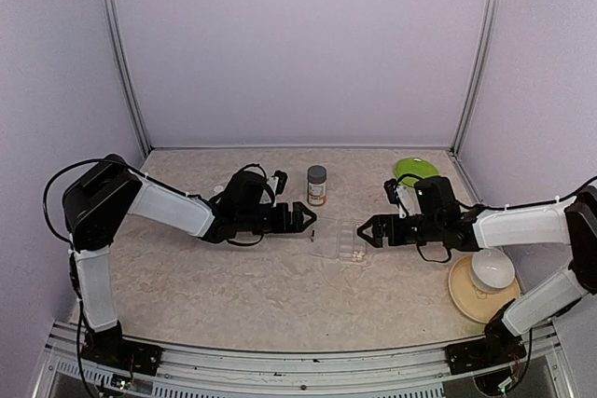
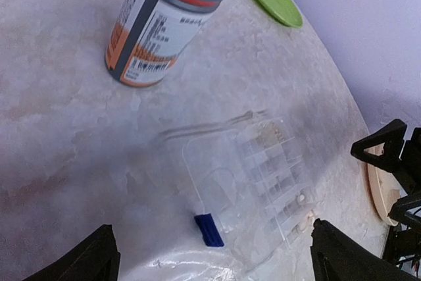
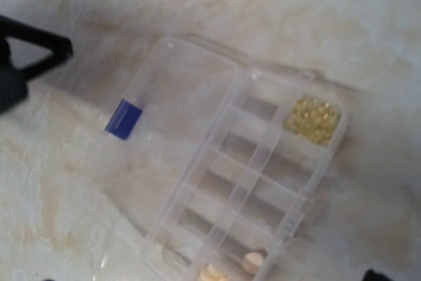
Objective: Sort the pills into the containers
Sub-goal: Place the pill container at the center of the board.
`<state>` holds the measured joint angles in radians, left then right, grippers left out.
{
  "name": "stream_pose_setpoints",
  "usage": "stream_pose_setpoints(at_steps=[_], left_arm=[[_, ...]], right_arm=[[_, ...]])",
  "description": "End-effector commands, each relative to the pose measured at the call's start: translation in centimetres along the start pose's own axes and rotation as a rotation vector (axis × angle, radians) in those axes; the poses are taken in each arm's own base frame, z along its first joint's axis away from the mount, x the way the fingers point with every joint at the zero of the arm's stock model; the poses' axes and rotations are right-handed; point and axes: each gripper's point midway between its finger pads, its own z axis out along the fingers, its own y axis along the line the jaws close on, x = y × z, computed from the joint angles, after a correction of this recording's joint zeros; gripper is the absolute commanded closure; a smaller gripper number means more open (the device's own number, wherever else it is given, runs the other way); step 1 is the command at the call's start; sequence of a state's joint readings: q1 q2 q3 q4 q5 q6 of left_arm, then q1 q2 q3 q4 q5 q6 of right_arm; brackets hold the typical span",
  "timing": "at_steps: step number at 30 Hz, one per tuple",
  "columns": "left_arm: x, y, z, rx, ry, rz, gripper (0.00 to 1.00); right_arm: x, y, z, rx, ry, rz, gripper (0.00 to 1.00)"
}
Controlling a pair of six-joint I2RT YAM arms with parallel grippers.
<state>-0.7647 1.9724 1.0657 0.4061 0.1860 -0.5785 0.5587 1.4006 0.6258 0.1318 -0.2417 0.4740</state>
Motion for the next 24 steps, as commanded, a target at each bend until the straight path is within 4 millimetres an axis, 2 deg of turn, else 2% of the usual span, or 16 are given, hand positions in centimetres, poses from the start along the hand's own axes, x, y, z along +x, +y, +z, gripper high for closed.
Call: stream_pose_setpoints(at_steps=[1, 12, 20, 24], left_arm=[[1.8, -0.2, 0.6, 0.052, 0.036, -0.069, 0.01], [3.8, -1.1, 0.5, 0.121, 0.079, -0.141, 0.01], [5.8, -2.2, 0.0, 0.145, 0.12, -0.178, 0.01], [6.1, -2.5, -0.2, 0.156, 0.119, -0.187, 0.01]], right_arm=[[-0.2, 0.1, 0.6, -0.031, -0.008, 0.03, 0.0], [0.8, -1.0, 2.9, -0.013, 0.034, 0.054, 0.0], [1.4, -0.8, 4.1, -0.049, 0.055, 0.066, 0.0], [1.6, -0.6, 4.6, -0.07, 0.067, 0.068, 0.0]])
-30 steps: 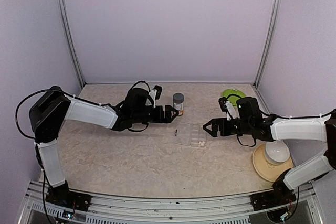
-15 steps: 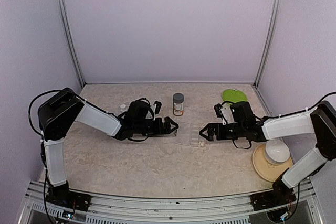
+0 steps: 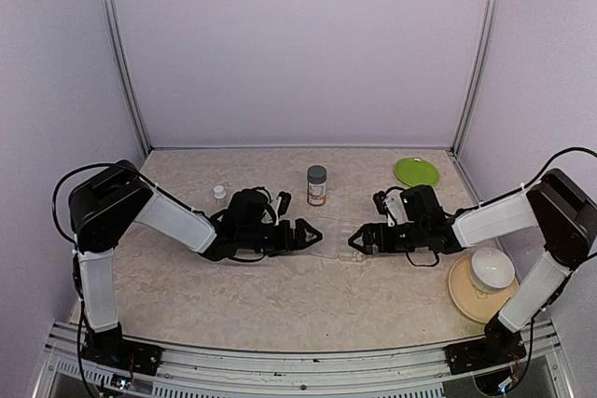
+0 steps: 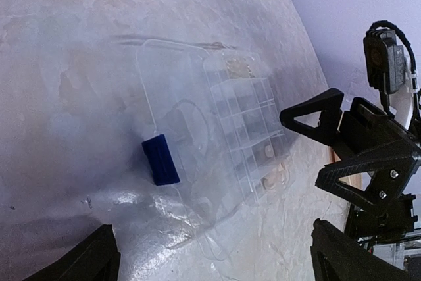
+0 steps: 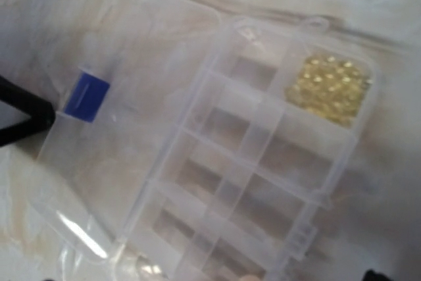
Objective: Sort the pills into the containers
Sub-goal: Place the pill container at the center of the board.
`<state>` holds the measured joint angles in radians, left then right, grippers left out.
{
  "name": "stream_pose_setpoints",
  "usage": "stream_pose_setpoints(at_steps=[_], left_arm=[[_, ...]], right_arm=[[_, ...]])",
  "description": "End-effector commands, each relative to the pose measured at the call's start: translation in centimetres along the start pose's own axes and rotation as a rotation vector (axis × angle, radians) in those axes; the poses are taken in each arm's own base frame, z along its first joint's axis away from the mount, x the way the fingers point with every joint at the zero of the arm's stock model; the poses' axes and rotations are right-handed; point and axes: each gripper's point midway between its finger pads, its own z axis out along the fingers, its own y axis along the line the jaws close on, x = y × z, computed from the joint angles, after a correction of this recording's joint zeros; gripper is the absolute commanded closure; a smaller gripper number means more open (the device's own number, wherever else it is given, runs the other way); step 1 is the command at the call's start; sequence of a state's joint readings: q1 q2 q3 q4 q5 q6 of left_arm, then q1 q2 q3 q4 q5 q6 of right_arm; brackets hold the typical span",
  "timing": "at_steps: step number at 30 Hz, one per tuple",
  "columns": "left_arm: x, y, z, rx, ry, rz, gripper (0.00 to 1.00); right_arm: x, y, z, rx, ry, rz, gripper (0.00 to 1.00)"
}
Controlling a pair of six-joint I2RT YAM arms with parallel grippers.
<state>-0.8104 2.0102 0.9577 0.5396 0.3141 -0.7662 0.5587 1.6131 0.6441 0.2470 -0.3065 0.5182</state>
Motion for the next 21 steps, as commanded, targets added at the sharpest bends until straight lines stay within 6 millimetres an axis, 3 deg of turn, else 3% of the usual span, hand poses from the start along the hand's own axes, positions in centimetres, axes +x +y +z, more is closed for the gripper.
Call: stream_pose_setpoints(at_steps=[1, 10, 21], left_arm=[[0.5, -0.9, -0.2, 0.036, 0.0, -0.018, 0.01], [-0.7, -1.1, -0.6, 0.032, -0.031, -0.019, 0.01], [-3.0, 1.6, -3.2, -0.096, -0.103, -0.027, 0.01]], right_arm=[[-1.2, 0.6, 0.6, -0.05, -0.025, 0.001, 0.0], [-0.3, 2.4, 1.1, -0.154, -0.003, 0.005, 0.03], [2.1, 4.4, 1.5, -0.196, 0.063, -0.027, 0.04]])
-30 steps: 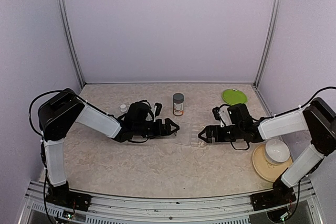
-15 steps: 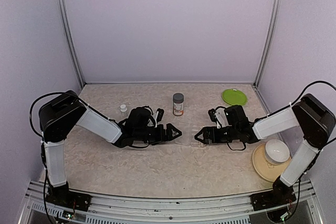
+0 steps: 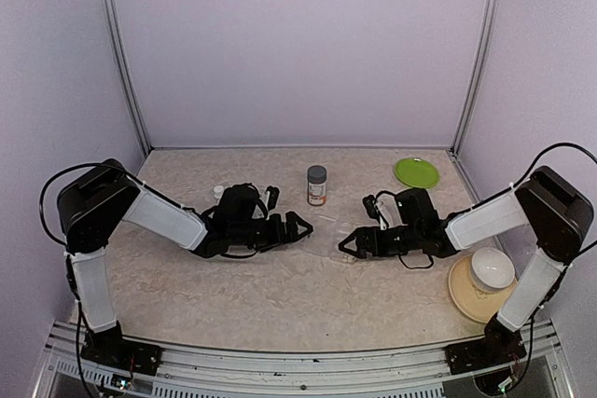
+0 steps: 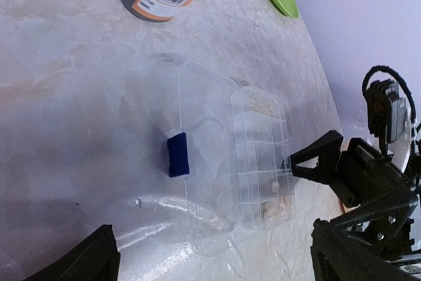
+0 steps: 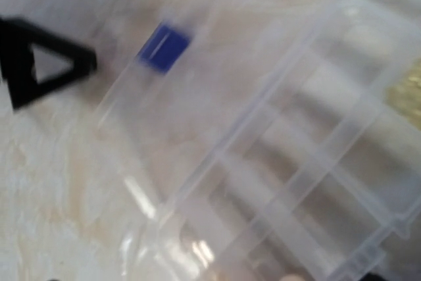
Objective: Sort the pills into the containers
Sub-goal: Place the pill container at the center of the board.
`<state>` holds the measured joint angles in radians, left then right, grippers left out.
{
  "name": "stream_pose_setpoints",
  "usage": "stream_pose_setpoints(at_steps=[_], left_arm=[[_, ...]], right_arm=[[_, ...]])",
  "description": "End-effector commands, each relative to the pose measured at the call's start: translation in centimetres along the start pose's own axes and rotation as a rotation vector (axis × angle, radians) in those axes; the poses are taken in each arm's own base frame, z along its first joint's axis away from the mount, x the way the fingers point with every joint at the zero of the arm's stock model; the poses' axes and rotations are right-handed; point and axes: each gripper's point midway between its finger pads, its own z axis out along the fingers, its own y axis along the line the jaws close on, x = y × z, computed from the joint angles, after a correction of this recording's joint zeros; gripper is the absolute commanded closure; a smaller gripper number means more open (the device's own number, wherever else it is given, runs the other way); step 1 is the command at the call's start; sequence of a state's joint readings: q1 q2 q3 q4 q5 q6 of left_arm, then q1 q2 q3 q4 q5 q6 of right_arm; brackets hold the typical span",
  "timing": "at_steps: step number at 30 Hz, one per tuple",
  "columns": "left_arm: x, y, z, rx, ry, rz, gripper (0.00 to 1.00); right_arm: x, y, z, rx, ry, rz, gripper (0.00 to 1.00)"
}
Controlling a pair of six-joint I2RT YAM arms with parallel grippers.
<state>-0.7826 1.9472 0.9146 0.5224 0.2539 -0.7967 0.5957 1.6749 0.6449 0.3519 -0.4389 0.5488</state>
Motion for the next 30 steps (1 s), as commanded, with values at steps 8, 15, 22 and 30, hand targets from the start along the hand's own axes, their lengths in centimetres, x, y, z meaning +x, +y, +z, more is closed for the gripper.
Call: stream_pose_setpoints(at_steps=[8, 15, 22, 30], left_arm=[[-0.6, 0.7, -1.2, -0.021, 0.007, 0.022, 0.01], [-1.0, 0.4, -0.8, 0.03, 0.02, 0.032, 0.01], [-0.6, -0.5, -0.5, 0.085, 0.055, 0.038, 0.01], [0.3, -1.2, 0.2, 0.128, 0.086, 0.046, 0.02]], right_arm=[[2.0, 2.8, 1.3, -0.074, 0.055, -0.051, 0.04], [1.5, 2.7, 0.8, -0.019, 0.058, -0.082, 0.03], [-0.1, 1.1, -1.1, 0.099, 0.015, -0.1, 0.01], [-2.4, -0.8, -1.2, 0.13, -0.026, -0.107, 0.0]])
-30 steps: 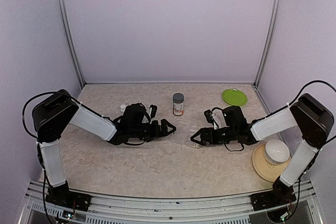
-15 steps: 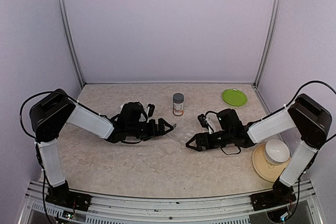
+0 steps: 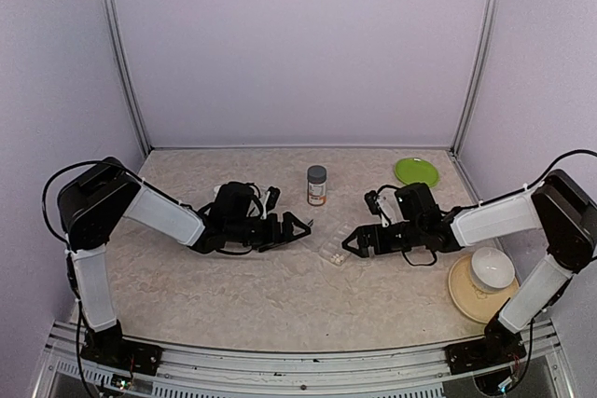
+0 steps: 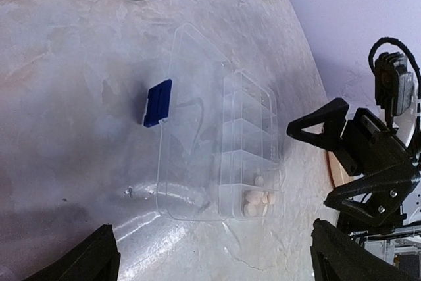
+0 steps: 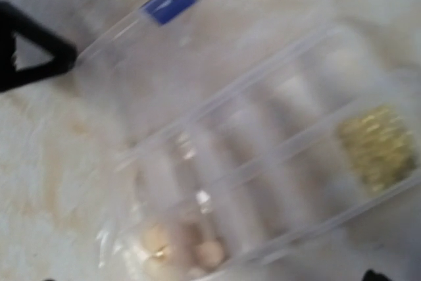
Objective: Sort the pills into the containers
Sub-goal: Place the pill container at the center of the board, then close the lid of the pill container.
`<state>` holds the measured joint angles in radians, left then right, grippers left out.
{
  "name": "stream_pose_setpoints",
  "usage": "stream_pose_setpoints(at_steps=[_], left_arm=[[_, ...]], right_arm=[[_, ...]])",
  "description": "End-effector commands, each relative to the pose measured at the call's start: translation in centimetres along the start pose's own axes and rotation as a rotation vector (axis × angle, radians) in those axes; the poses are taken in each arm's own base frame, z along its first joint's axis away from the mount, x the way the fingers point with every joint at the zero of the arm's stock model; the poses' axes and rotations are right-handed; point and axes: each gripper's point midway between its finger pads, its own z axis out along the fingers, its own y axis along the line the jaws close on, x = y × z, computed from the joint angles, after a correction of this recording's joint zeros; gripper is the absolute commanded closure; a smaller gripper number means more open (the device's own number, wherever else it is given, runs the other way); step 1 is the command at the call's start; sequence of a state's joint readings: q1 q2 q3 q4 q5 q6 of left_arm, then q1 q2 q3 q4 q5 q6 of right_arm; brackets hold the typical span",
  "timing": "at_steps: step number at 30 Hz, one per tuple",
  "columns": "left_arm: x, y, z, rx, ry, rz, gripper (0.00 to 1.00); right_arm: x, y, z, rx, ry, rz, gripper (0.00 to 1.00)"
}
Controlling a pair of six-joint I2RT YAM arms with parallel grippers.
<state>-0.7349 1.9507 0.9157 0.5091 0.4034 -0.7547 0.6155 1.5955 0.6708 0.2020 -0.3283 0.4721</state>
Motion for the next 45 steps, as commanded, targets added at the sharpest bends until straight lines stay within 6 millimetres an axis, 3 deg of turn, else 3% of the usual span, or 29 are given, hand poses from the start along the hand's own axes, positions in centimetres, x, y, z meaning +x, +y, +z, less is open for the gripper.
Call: stream_pose_setpoints(at_steps=[1, 10, 24, 28, 34, 41, 45], left_arm=[[-0.1, -1.3, 0.9, 0.057, 0.008, 0.033, 0.02], [0.3, -2.4, 1.3, 0.101, 0.024, 0.044, 0.05], [0.1, -4.4, 1.0, 0.167, 0.007, 0.086, 0.07], [-0.1, -4.3, 1.0, 0.16, -0.003, 0.093, 0.07], [-0.7, -2.4, 1.2, 0.105, -0.022, 0.073, 0.06], [-1.9, -2.6, -0.4, 0.087, -0.101, 0.099, 0.06], [-2.5, -1.6, -0.2, 0.043, -0.116, 0.089, 0.06]], right_arm=[[-2.0, -0.8, 0.3, 0.026, -0.031, -0.034, 0.0], [-2.9, -1.3, 1.6, -0.003, -0.038, -0.028, 0.0], [-3.1, -0.9, 1.6, -0.031, -0.048, -0.039, 0.0], [-3.2, -1.0, 1.6, -0.027, -0.051, -0.04, 0.0], [-3.3, -1.7, 1.5, -0.003, -0.052, -0.031, 0.0], [-3.3, -2.1, 1.5, 0.008, -0.051, -0.025, 0.01], [-3.3, -2.1, 1.6, 0.004, -0.05, -0.025, 0.01]])
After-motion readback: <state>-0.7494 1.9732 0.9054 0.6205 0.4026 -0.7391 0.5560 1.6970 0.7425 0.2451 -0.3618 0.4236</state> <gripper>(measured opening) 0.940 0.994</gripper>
